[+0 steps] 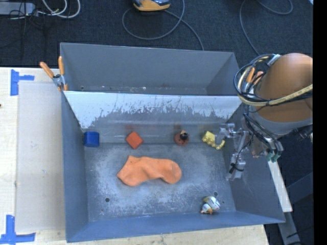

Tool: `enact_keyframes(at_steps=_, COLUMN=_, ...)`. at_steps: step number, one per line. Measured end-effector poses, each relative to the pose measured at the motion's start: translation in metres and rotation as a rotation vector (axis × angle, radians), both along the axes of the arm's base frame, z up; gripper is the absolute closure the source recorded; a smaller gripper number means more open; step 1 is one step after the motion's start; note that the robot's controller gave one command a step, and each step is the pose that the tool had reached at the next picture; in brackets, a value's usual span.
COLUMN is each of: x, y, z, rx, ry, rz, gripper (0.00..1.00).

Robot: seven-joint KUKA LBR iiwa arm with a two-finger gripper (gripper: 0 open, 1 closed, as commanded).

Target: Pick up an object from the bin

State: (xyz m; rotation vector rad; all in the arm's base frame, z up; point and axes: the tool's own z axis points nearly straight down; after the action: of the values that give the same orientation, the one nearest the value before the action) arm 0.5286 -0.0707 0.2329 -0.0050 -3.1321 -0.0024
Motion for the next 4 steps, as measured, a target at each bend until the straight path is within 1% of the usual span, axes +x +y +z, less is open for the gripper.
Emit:
enact_keyframes(at_steps=1, x=0.001, y=0.0, z=0.005, rx=-0.001, ry=-0.008, rz=0.002, gripper=0.0)
enact_keyframes(at_steps=2, x=-0.007, y=0.08, z=-0.055, rx=0.0, ry=-0.003, rz=-0.025, gripper=0.0)
enact_keyframes(at_steps=3, x=-0.038, y=0.093, z=-0.074, rx=0.0, ry=-0.003, rz=-0.1, gripper=0.0)
enact_keyframes(at_steps=4, x=0.032, y=0.114, z=-0.08, rx=0.001, ry=-0.004, rz=0.136, gripper=0.0)
